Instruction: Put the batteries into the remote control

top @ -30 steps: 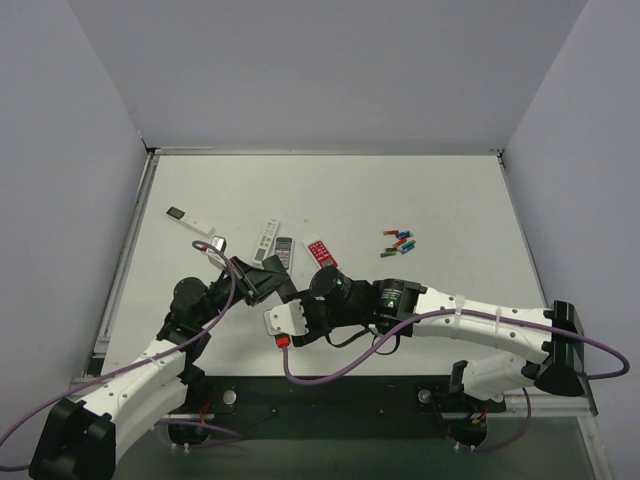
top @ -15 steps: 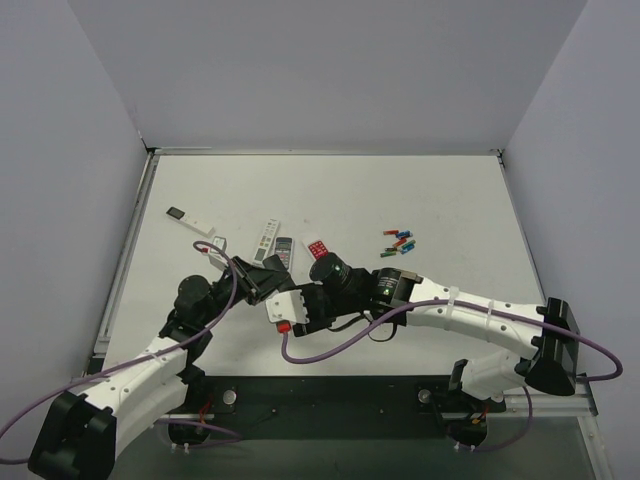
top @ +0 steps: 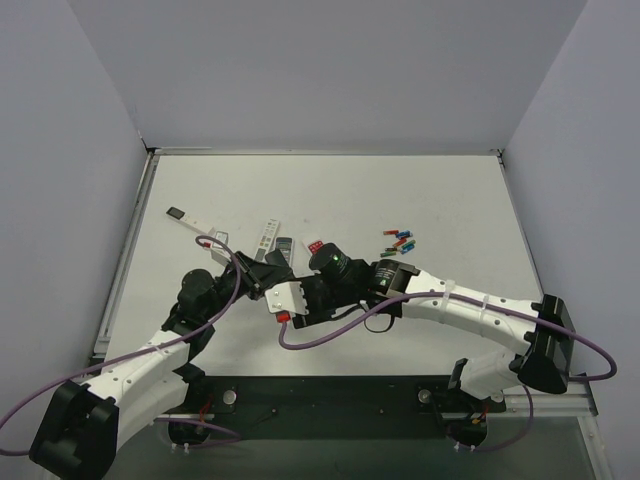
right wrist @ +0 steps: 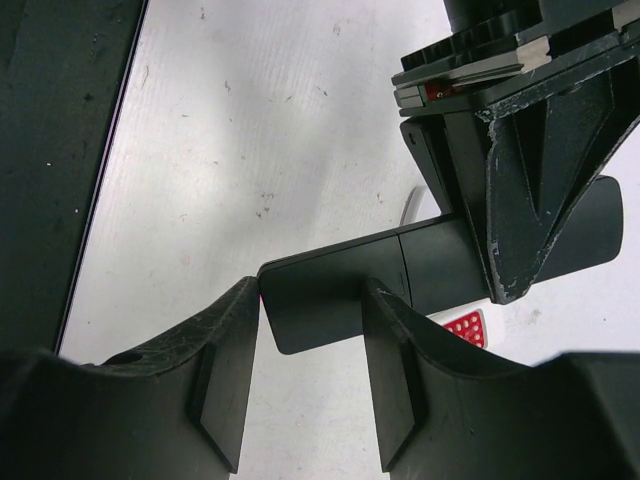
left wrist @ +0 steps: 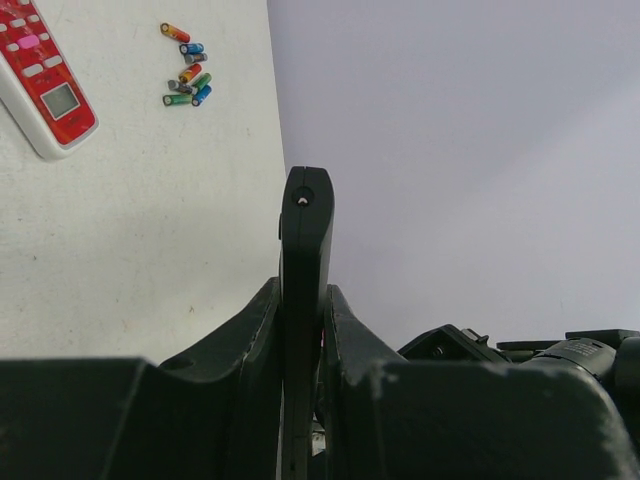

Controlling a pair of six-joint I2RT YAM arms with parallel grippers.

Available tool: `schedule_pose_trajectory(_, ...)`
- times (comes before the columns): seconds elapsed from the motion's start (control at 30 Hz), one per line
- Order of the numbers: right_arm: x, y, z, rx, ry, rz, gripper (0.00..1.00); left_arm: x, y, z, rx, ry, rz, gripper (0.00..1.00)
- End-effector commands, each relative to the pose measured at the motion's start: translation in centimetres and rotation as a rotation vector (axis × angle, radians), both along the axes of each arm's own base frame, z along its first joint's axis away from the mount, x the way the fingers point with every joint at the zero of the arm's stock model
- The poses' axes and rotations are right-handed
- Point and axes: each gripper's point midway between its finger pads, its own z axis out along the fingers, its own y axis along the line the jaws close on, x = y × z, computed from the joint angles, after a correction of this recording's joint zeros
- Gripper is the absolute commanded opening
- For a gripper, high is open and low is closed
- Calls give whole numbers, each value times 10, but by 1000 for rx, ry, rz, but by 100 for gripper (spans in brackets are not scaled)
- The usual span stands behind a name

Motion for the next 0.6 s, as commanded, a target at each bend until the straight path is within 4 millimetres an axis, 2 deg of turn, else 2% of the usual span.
schedule_pose_trajectory(0.0,29,4,-27,-32,-22,-76,39,-67,-20,128,-271,-318,-297,0)
schedule_pose_trajectory(0.17,17,0,-30,-23,19,-83,40,-57,-16,123,-269,-303,-234,0)
schedule_pose_trajectory(0.57,-19,-15,-59,-96,80,-83,42,-26,-1,120,-209,-284,-88,0)
